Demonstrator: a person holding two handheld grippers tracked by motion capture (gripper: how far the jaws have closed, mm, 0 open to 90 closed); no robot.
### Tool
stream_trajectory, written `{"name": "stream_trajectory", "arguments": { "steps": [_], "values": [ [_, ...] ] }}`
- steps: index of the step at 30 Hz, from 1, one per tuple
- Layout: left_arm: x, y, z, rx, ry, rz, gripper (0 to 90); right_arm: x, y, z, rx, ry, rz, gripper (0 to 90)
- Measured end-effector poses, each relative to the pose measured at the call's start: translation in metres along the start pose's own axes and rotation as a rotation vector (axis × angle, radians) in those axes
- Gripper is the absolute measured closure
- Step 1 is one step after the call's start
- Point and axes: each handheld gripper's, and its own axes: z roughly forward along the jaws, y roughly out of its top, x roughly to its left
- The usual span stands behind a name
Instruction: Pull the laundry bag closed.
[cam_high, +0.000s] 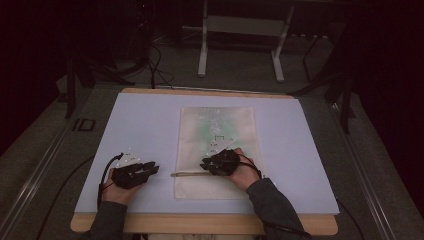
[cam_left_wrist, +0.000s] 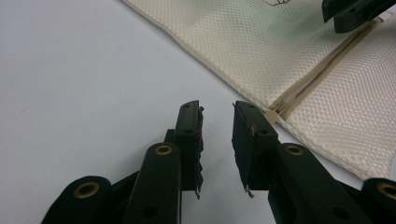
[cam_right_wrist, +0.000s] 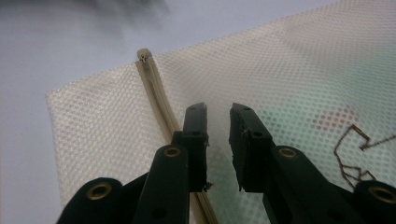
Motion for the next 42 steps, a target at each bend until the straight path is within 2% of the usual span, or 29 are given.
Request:
{"name": "stream_trajectory", "arguments": {
  "steps": [26,35,42],
  "values": [
    [0.002,0.0,-0.001,-0.004,0.003,-0.003,70.3,0.013,0.021,0.029,0.03,0.06,-0.052,76.6],
    [0.003,-0.001,-0.002,-0.013,0.002,-0.008,70.0,0.019,0.028,0.039,0.041,0.071,-0.078,81.1],
    [0.003,-0.001,-0.003,-0.015,0.007,-0.011,69.8,0.023,0.035,0.046,0.041,0.089,-0.087,81.0]
  ]
}}
